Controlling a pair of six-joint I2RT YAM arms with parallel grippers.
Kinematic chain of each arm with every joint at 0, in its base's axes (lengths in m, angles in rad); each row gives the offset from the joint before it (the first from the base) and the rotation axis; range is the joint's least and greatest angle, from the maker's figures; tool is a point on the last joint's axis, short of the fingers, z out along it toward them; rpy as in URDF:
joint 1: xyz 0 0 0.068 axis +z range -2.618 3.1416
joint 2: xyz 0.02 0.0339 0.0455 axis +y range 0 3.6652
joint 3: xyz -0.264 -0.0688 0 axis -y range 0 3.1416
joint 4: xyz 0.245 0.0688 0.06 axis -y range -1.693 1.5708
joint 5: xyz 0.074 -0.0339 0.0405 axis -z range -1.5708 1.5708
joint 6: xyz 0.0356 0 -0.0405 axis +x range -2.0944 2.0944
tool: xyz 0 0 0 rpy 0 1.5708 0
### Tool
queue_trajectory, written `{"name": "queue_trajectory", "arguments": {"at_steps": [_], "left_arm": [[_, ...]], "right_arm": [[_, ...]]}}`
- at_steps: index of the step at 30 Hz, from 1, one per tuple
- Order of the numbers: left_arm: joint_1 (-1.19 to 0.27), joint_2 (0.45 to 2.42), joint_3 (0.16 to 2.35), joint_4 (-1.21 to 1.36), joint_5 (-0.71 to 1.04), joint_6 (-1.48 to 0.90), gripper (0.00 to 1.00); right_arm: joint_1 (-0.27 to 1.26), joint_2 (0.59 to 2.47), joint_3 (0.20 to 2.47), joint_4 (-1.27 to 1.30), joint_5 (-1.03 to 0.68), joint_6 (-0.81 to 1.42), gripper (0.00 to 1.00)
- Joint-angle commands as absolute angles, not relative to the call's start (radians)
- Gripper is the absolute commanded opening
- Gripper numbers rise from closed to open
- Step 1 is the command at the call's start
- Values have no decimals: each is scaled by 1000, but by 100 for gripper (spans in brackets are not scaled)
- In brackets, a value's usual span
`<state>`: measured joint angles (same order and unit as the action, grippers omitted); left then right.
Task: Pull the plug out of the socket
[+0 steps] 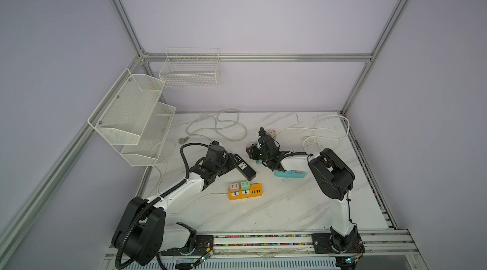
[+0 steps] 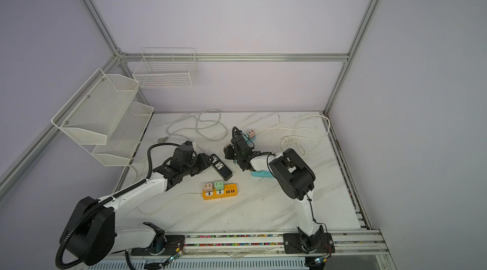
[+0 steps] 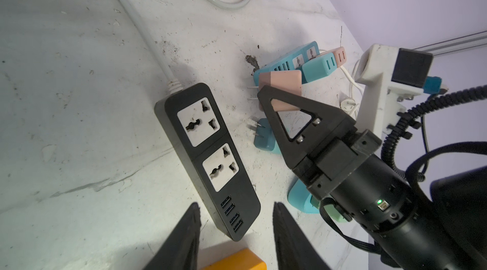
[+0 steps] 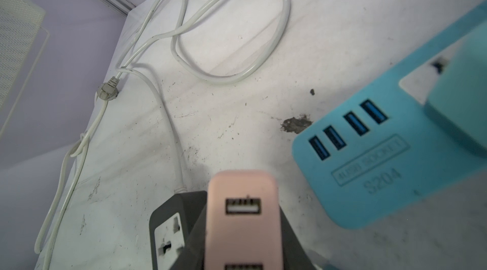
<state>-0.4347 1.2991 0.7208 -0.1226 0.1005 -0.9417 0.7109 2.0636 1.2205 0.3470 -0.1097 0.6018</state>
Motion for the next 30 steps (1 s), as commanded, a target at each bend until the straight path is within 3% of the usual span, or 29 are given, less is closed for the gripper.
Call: {"name": "queue_trajectory", "arguments": {"at_steps": [1, 12, 30], "left_arm": [[-439, 1283, 684, -118, 88, -930, 47], [-440, 1292, 699, -135, 81, -917, 50], [-440, 1290, 709, -154, 75, -908, 52]], "right_arm": [[721, 2085, 1257, 343, -115, 610, 0], [727, 2124, 1270, 315, -98, 598, 8], [732, 2089, 1246, 278, -40, 574, 41]]}}
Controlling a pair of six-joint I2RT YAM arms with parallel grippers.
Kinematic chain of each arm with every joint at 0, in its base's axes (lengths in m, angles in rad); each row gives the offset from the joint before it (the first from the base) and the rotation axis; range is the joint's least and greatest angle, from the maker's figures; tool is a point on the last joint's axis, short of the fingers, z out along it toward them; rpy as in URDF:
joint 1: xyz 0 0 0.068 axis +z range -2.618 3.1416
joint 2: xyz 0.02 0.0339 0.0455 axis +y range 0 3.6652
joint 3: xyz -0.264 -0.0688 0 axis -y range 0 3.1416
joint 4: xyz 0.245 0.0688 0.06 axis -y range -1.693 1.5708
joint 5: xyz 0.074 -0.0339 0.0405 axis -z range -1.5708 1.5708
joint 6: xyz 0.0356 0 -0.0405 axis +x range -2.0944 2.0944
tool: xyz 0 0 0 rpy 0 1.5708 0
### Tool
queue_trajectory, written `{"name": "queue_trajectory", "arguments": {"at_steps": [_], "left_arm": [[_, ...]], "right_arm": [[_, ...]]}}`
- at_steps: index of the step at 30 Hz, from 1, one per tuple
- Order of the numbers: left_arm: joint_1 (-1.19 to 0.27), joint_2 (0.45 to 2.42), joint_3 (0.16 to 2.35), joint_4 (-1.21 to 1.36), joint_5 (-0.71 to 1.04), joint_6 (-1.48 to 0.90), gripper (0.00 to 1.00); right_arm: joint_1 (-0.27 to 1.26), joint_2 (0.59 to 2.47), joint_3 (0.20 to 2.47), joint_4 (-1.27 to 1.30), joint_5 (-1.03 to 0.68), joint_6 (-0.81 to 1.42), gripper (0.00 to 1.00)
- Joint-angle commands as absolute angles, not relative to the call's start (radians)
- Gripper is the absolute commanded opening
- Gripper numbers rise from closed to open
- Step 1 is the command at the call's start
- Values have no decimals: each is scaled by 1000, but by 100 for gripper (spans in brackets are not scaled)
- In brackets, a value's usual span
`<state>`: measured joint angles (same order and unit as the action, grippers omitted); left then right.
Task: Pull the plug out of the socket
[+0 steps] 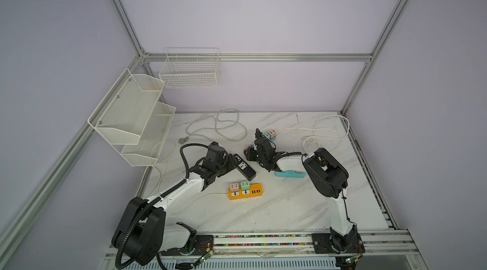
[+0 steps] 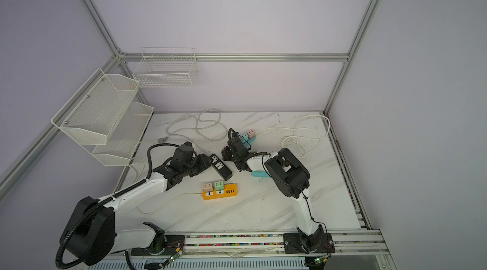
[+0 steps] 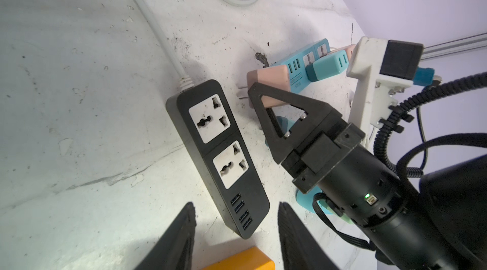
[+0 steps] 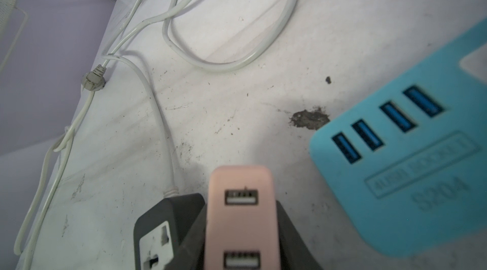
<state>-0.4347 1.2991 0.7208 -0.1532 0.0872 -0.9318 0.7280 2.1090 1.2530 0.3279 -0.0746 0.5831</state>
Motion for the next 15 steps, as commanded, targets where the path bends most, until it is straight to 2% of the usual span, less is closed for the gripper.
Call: {"name": "queue_trajectory", "arguments": {"at_steps": [1, 15], "left_arm": [[-440, 1289, 711, -156, 75, -907, 52], [-439, 1280, 744, -190, 71, -890, 55]], "right_arm": [[732, 2082, 1245, 276, -39, 571, 43], [732, 1970, 1216, 222, -15, 527, 65]]}}
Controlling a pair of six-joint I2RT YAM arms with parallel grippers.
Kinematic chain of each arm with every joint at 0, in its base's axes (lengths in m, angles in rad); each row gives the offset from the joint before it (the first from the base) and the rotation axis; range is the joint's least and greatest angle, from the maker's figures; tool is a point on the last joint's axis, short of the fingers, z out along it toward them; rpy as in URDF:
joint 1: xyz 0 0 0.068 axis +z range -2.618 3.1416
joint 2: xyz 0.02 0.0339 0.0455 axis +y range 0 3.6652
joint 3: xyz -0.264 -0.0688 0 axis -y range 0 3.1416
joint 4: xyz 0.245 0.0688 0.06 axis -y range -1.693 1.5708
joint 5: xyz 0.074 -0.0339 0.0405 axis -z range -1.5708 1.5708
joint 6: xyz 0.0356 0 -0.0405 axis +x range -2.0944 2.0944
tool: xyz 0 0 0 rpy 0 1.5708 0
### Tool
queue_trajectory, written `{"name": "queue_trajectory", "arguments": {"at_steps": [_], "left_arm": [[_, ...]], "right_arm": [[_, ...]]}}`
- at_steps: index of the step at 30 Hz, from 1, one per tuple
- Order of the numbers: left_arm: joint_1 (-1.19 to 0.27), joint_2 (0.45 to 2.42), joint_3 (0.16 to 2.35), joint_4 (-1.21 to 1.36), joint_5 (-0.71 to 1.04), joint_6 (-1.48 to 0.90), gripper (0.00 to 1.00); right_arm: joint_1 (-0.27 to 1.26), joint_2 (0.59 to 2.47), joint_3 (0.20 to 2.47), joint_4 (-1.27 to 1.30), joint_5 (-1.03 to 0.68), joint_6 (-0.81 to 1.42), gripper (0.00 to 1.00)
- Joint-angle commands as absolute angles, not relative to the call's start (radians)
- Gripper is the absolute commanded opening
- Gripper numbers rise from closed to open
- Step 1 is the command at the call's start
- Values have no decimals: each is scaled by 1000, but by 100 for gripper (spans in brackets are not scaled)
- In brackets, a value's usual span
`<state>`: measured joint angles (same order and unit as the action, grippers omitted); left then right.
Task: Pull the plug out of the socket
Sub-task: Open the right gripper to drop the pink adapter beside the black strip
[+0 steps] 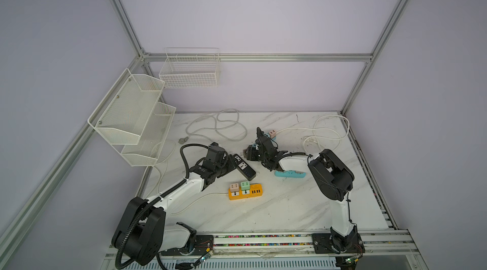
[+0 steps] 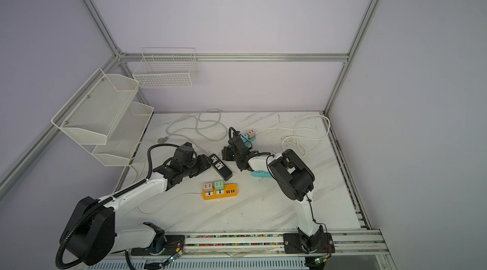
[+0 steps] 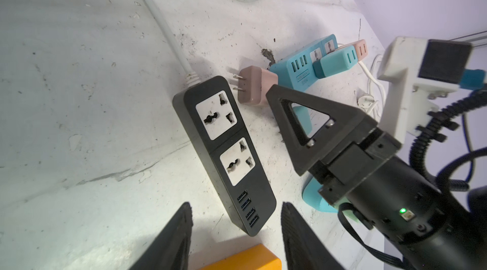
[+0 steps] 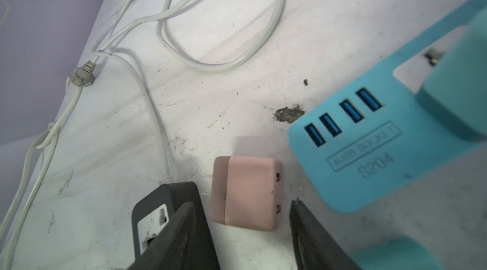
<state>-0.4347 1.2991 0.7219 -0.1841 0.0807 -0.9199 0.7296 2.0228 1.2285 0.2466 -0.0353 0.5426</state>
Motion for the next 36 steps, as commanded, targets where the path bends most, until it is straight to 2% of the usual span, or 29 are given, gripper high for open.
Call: {"name": "queue_trajectory", "arguments": {"at_steps": [1, 15, 29, 36], "left_arm": [[-439, 1276, 747, -196, 70, -889, 56], [-439, 1144, 749, -338, 37, -851, 59], [-445, 886, 707, -615, -14, -883, 59], [-458, 793, 679, -773, -31, -949, 53]], "right_arm": [[732, 1962, 1217, 214, -15, 523, 66], [769, 1809, 1214, 96, -29, 446, 77], [855, 1662, 1170, -50, -50, 358, 78], [895, 1607, 1087, -70, -83, 341, 78]]}}
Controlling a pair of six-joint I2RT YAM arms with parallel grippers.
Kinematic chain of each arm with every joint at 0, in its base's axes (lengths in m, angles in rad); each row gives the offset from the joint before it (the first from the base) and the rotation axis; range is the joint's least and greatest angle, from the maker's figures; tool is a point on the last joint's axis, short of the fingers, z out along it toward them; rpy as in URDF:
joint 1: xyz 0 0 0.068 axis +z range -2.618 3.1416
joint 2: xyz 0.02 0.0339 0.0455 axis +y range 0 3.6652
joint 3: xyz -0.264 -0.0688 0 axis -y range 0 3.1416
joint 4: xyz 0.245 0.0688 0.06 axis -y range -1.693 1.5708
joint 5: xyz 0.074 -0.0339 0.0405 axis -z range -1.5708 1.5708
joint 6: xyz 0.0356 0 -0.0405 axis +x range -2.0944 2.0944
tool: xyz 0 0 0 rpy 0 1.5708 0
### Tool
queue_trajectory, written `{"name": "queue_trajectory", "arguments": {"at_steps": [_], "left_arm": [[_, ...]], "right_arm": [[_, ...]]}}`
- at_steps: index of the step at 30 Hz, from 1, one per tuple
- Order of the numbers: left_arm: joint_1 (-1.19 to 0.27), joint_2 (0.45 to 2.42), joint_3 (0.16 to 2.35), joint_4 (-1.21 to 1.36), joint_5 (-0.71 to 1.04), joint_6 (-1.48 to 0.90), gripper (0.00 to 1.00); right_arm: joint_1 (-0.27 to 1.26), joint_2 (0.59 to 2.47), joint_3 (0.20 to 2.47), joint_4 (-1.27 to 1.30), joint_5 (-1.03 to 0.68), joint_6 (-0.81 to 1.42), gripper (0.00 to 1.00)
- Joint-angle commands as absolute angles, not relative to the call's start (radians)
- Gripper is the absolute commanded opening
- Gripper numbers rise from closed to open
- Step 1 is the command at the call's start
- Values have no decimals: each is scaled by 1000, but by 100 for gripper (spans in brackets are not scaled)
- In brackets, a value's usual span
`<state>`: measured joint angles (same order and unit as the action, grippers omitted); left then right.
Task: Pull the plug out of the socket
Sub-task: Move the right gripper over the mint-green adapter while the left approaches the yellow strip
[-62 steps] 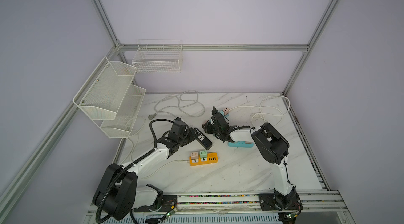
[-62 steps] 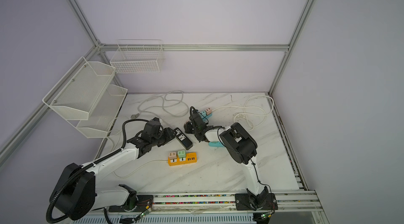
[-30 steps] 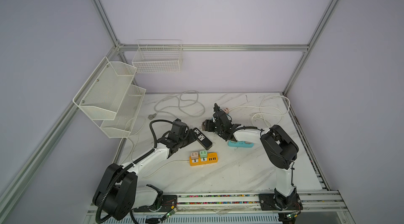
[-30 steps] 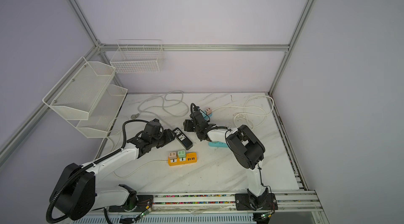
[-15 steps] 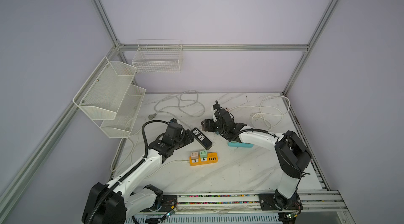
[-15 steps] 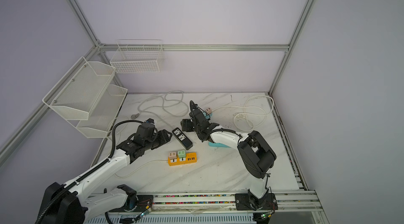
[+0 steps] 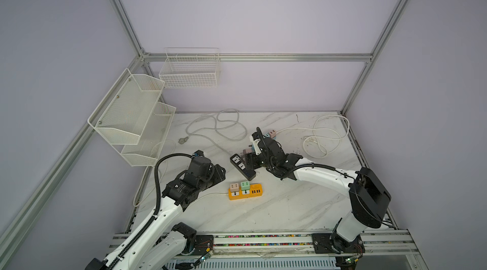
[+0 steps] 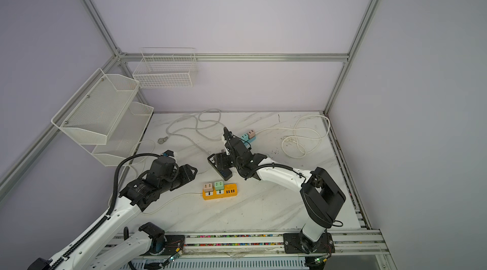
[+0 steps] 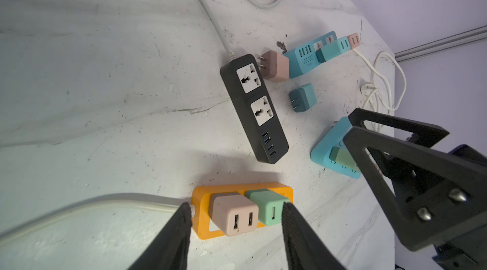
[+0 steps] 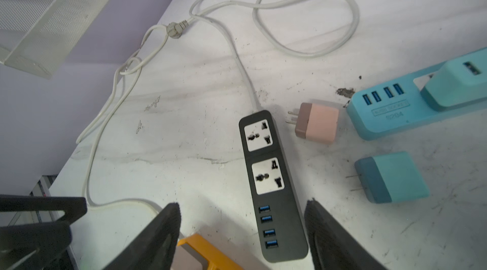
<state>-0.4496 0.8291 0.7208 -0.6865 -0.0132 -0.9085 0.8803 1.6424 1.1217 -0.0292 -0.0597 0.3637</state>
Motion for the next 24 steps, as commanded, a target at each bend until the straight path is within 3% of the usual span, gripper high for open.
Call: {"name": "queue_trajectory", "arguments": {"at_steps": [1, 13, 24], "left_arm": [[-461, 776, 672, -789, -31, -962, 52], [-520, 724, 548, -813, 25, -1064, 39], [-608, 792, 458, -643, 56, -1129, 32]], "right_arm": [[901, 1601, 1075, -69, -91, 342, 78], [929, 1550, 969, -110, -103, 340, 77], [928, 1514, 918, -110, -82, 374, 77]]}}
